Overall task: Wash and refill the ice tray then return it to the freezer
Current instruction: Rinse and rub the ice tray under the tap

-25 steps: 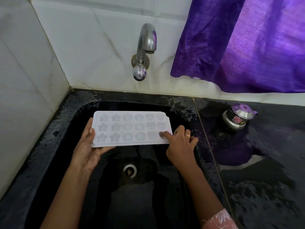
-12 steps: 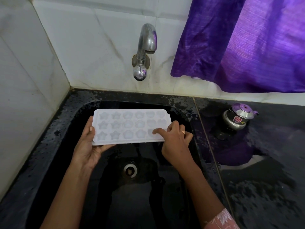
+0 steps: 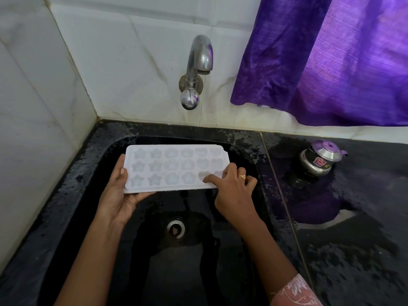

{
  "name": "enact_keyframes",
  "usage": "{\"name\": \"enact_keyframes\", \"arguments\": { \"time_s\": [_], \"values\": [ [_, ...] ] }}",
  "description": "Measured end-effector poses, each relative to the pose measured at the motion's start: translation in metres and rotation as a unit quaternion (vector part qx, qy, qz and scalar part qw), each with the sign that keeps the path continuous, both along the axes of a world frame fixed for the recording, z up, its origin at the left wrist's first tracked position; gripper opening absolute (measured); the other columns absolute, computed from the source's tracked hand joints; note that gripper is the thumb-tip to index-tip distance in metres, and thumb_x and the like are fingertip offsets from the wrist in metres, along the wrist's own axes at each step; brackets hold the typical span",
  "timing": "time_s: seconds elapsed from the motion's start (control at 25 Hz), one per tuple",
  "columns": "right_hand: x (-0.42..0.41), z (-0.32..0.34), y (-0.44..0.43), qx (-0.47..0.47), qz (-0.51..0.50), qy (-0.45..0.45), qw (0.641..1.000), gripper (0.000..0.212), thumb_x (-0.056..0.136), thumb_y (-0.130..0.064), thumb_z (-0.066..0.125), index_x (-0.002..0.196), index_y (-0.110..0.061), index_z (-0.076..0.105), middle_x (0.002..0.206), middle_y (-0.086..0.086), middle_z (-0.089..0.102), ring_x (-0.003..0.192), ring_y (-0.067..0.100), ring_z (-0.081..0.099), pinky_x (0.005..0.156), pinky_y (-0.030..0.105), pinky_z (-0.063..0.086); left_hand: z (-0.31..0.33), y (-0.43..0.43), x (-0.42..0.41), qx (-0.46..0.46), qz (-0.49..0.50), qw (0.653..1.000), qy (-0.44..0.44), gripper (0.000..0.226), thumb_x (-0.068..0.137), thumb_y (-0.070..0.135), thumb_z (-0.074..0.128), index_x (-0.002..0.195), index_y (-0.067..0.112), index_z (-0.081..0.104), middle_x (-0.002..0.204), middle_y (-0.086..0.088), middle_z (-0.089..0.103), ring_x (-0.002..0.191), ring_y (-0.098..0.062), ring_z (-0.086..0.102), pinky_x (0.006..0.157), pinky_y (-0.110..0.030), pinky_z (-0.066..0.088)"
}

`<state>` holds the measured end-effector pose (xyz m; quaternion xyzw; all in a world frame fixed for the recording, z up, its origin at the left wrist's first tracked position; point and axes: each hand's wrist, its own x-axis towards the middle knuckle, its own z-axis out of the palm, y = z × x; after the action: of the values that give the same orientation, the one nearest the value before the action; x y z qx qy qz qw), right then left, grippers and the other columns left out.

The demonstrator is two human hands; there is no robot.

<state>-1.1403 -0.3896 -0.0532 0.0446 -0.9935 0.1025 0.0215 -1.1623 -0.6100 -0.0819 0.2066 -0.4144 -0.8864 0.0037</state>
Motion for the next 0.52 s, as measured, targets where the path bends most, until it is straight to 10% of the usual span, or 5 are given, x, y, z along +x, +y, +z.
{"name": "enact_keyframes", "arguments": {
  "time_s": [0.52],
  "values": [
    [0.0023, -0.0044, -0.0002, -0.009, 0.003, -0.014, 1.000, 0.060, 0.086, -0.001, 0.041, 0.132, -0.039, 0.043, 0.115, 0.003, 0.030, 0.110, 0.022, 0.027, 0.092, 0.037, 0.017, 0.0006, 0.0040, -0.0022, -0.006, 0.002, 1.000, -0.001, 0.040, 0.100, 0.021, 0.034, 0.139, 0.029, 0.039, 0.110, 0.006, 0.060, 0.094, -0.019, 0.060, 0.050, -0.041, 0.057]
  ]
}}
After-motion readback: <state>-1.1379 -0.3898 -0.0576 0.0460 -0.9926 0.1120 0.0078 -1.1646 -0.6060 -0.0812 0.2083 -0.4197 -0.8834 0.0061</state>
